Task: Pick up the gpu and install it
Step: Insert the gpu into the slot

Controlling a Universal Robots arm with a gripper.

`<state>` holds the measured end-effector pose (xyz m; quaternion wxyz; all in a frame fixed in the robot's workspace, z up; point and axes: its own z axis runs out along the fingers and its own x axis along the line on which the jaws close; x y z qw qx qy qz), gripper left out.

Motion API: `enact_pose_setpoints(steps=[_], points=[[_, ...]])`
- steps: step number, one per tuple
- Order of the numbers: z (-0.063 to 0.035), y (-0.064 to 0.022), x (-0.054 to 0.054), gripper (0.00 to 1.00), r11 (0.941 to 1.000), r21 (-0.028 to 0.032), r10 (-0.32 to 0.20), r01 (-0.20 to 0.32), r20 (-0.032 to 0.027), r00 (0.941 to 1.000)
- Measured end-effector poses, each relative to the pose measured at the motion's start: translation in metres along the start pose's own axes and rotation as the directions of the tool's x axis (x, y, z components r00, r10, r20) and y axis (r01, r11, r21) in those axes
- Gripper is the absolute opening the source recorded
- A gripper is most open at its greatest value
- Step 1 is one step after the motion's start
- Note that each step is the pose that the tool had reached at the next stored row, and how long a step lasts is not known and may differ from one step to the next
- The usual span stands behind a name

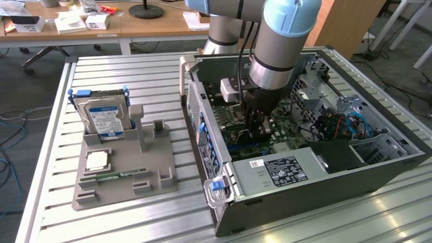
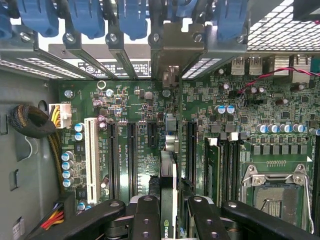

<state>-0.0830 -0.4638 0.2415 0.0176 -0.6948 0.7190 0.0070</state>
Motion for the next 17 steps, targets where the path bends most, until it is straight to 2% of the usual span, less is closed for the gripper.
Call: enact_pose_setpoints(steps=[17], points=[[0.0019, 0.0001, 0.0, 0.26, 1.0, 0.0002, 0.0, 0.0, 0.0004, 1.0]])
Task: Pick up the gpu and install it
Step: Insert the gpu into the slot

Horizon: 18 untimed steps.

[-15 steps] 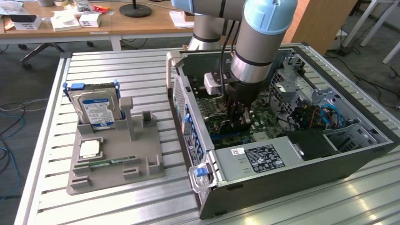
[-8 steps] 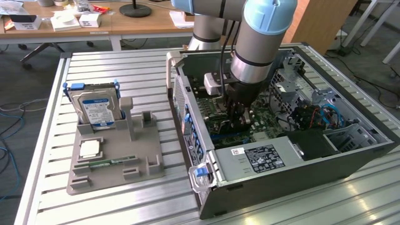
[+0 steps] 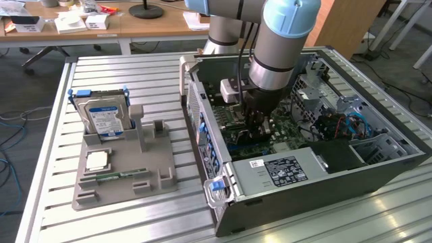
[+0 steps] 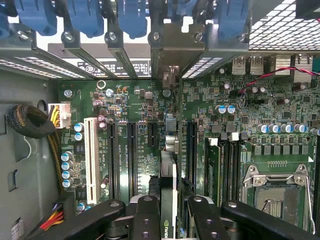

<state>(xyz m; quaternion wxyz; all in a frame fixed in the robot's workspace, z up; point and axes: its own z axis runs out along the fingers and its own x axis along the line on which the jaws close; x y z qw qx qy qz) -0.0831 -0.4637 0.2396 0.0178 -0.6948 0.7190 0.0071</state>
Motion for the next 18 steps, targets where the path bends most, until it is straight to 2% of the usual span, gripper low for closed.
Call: enact_pose_setpoints(steps=[18], points=[[0.0009, 0.0024, 0.0, 0.26, 1.0, 0.0004, 0.0, 0.0, 0.0008, 1.0]])
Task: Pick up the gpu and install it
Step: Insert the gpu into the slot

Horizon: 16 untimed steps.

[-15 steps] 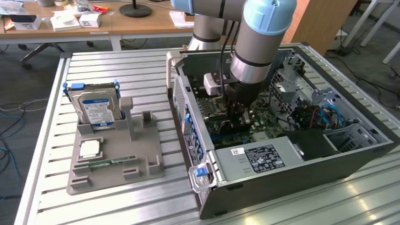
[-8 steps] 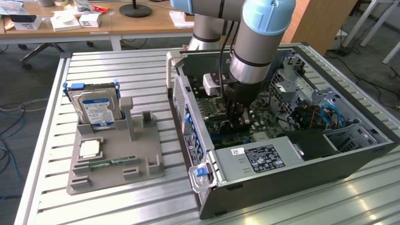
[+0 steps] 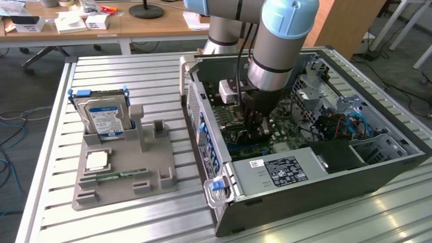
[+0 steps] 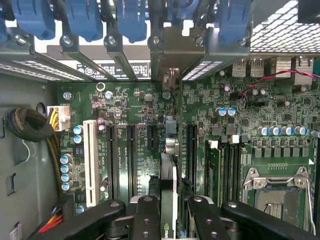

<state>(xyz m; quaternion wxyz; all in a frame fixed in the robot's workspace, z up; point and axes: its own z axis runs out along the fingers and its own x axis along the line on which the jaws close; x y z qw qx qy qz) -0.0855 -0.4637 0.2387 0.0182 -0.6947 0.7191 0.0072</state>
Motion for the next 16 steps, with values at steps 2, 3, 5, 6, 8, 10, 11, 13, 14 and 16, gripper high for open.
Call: enact_pose_setpoints(steps=[2, 3, 5, 6, 8, 10, 11, 13, 14, 16], points=[[-0.0002, -0.0001, 0.0, 0.26, 1.0, -0.0002, 0.0, 0.0, -0.0004, 1.0], [-0.0002, -0.0001, 0.0, 0.26, 1.0, -0.0002, 0.0, 0.0, -0.0005, 1.0], [0.0, 0.0, 0.0, 0.27, 1.0, -0.0003, 0.0, 0.0, 0.0003, 1.0], [0.0, 0.0, 0.0, 0.27, 1.0, 0.0, 0.0, 0.0, 0.0002, 1.0], [-0.0003, -0.0001, 0.0, 0.33, 1.0, -0.0002, 0.0, 0.0, -0.0003, 1.0], [-0.0004, -0.0001, 0.0, 0.33, 1.0, -0.0002, 0.0, 0.0, -0.0002, 1.0], [-0.0008, -0.0001, 0.0, 0.33, 1.0, -0.0003, 0.0, 0.0, -0.0004, 1.0], [-0.0029, -0.0001, 0.0, 0.33, 1.0, -0.0003, 0.0, 0.0, -0.0004, 1.0], [-0.0049, -0.0002, -0.0001, 0.33, 1.0, -0.0003, 0.0, 0.0, -0.0004, 1.0], [-0.0089, -0.0002, -0.0002, 0.33, 1.0, -0.0003, 0.0, 0.0, -0.0005, 1.0]])
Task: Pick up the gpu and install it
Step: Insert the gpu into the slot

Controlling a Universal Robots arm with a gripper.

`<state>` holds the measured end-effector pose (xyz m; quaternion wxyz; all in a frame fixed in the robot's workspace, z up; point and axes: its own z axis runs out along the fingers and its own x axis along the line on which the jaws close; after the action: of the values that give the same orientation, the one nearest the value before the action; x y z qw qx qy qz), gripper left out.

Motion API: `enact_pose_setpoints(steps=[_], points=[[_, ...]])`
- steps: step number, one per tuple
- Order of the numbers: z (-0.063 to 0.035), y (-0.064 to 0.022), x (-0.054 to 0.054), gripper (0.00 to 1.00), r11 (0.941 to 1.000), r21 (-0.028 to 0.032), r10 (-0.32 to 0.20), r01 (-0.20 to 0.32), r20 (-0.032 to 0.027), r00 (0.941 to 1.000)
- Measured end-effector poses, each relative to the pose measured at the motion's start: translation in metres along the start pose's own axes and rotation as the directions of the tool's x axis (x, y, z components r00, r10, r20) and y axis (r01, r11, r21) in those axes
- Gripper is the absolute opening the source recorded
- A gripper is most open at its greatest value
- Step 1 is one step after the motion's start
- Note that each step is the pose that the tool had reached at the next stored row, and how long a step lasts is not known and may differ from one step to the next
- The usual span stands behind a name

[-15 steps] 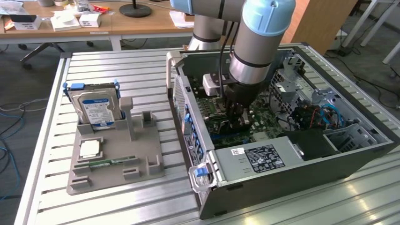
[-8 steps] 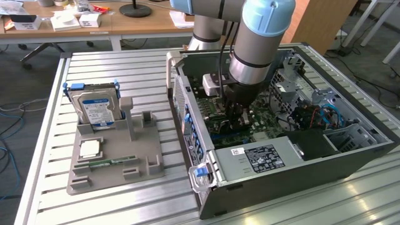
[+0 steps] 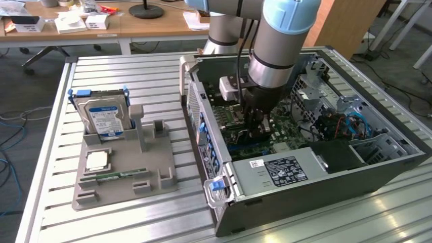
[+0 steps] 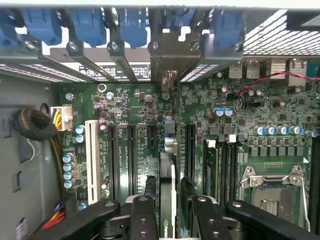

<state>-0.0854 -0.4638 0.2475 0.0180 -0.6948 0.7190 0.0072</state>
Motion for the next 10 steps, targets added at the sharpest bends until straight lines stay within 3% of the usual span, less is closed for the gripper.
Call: enact_pose_setpoints(steps=[10], points=[[-0.0258, -0.0004, -0.001, 0.33, 1.0, 0.0001, 0.0, 0.0, 0.0001, 1.0]])
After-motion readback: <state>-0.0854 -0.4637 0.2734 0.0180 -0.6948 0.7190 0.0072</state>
